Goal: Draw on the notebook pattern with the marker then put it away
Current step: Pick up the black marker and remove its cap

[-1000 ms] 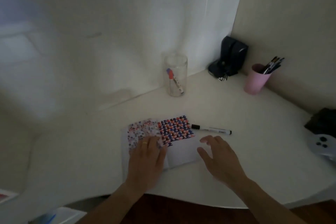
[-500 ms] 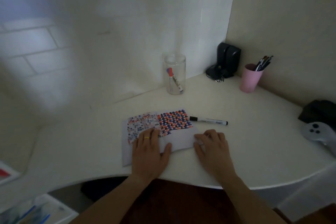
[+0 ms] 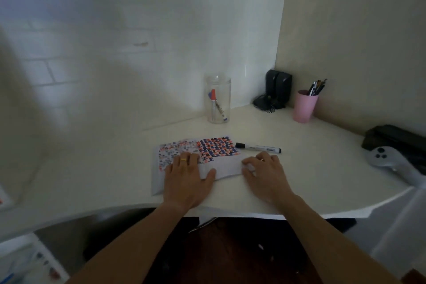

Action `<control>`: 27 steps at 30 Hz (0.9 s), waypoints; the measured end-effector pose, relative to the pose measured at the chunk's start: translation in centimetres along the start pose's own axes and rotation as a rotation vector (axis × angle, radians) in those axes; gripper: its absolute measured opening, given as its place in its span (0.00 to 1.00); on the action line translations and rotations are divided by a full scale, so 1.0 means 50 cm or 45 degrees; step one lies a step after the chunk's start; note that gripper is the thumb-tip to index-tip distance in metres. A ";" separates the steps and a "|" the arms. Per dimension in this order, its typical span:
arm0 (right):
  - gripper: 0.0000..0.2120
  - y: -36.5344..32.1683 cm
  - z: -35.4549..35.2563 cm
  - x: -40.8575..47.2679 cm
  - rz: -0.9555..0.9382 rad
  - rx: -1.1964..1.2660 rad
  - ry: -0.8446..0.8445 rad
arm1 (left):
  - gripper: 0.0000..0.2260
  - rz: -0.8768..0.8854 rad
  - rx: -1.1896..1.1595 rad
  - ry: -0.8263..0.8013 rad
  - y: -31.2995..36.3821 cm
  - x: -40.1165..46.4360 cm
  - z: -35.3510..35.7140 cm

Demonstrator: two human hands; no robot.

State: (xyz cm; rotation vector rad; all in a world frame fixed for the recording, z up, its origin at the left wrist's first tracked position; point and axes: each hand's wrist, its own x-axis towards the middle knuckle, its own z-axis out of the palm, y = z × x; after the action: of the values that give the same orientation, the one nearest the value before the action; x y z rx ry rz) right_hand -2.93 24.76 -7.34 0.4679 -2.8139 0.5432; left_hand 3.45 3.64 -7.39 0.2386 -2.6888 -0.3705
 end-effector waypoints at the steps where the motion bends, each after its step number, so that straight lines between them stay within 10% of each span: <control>1: 0.17 0.002 -0.008 0.008 -0.004 0.034 -0.020 | 0.29 0.004 0.003 0.011 -0.002 0.000 0.002; 10: 0.22 0.056 -0.023 0.135 -0.012 -0.175 0.080 | 0.29 0.026 0.042 0.088 -0.016 0.011 0.026; 19: 0.06 -0.036 -0.042 0.225 -0.280 0.167 0.279 | 0.32 0.020 0.036 -0.002 -0.019 0.016 0.029; 27: 0.05 -0.075 0.054 0.256 -0.241 0.556 -0.106 | 0.30 0.102 0.098 -0.169 -0.031 0.049 -0.025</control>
State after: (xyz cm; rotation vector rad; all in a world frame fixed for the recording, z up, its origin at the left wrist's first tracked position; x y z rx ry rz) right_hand -13.85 17.03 -4.90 0.8453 -2.6784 1.1230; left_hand 1.93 1.33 -5.81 0.1318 -2.8365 -0.2669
